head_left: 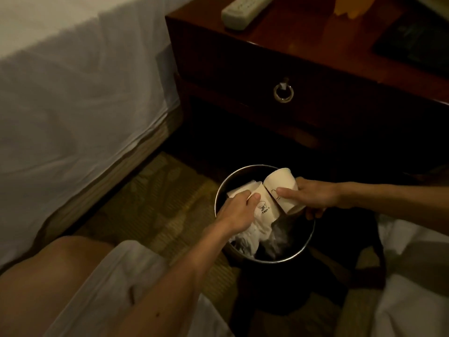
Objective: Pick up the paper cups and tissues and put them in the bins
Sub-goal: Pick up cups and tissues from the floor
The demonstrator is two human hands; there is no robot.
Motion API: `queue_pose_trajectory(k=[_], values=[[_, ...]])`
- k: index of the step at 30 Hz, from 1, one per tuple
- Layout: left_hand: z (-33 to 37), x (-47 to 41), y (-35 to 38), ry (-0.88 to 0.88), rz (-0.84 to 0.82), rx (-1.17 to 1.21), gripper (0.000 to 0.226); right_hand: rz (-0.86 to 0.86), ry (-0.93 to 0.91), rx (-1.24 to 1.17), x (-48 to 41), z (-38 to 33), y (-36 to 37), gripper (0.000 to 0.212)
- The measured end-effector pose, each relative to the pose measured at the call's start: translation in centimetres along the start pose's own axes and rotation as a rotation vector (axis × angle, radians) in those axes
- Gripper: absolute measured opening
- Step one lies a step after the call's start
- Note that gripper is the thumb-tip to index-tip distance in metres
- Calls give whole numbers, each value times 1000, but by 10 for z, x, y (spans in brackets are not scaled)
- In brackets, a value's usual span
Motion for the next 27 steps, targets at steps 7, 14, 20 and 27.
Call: queue_pose_trajectory(k=[7, 14, 20, 27], values=[[1, 1, 18, -80, -97, -392, 46, 153, 107, 503, -6, 6, 9, 56], [13, 20, 19, -9, -48, -1029, 51, 152, 112, 693, -6, -2, 4, 51], [43, 61, -14, 261, 313, -771, 35, 207, 74, 786, 23, -51, -15, 44], [88, 171, -127, 319, 576, -494, 48, 241, -792, 278, 98, -161, 38, 15]])
Point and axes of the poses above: each hand's wrist, its own x-axis away from the middle knuckle, its own y-axis out of the palm, z = x × y, the point moved 6 cm from there along -x, towards the middle knuckle, and after that the axes turned 15 degrees about -z, right-handed, at the moved point
